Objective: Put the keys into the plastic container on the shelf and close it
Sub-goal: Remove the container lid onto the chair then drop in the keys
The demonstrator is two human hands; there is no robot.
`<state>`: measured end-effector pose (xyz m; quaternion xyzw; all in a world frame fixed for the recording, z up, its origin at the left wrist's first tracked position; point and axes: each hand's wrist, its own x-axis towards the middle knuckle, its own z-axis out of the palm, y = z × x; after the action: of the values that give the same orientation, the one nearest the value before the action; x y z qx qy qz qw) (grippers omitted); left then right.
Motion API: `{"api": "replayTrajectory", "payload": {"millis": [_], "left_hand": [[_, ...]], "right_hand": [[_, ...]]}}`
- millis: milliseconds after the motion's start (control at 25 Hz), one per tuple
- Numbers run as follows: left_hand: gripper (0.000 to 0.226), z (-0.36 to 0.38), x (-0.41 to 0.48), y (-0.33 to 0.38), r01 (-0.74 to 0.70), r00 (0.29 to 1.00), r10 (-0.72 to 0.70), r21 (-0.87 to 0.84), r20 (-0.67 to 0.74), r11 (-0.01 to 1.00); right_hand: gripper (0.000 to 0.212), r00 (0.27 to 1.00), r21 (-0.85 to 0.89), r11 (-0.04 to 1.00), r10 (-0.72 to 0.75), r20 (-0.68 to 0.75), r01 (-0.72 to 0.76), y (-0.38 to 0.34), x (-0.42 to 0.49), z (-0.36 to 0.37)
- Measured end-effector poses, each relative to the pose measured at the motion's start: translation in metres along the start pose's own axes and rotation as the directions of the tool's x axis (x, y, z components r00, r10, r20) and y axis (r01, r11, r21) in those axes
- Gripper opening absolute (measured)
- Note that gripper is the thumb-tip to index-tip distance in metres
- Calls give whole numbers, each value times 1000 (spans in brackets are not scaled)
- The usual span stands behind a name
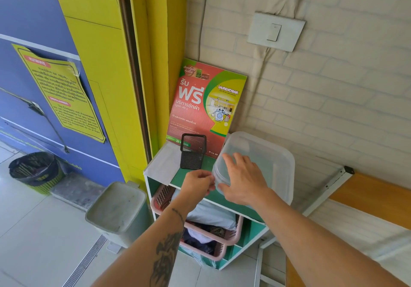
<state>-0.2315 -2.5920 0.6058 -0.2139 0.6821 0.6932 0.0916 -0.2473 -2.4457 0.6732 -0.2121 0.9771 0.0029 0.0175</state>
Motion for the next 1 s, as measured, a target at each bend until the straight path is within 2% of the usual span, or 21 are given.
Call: {"api": "replayTrajectory", "payload": {"millis": [480, 760, 1000], "left_hand": [[8, 2, 5, 7, 65, 998, -66, -24, -15, 998], [7, 2, 5, 9, 93, 995, -93, -39, -20, 995], [8, 1, 3, 9, 85, 996, -86, -24, -20, 996]], "right_hand": [[82, 996, -70, 993, -92, 16, 93, 5, 4, -9], [79, 996, -25, 996, -85, 11, 86, 7, 2, -15], [60, 991, 58, 994, -90, -96, 96, 11, -8, -27]]}}
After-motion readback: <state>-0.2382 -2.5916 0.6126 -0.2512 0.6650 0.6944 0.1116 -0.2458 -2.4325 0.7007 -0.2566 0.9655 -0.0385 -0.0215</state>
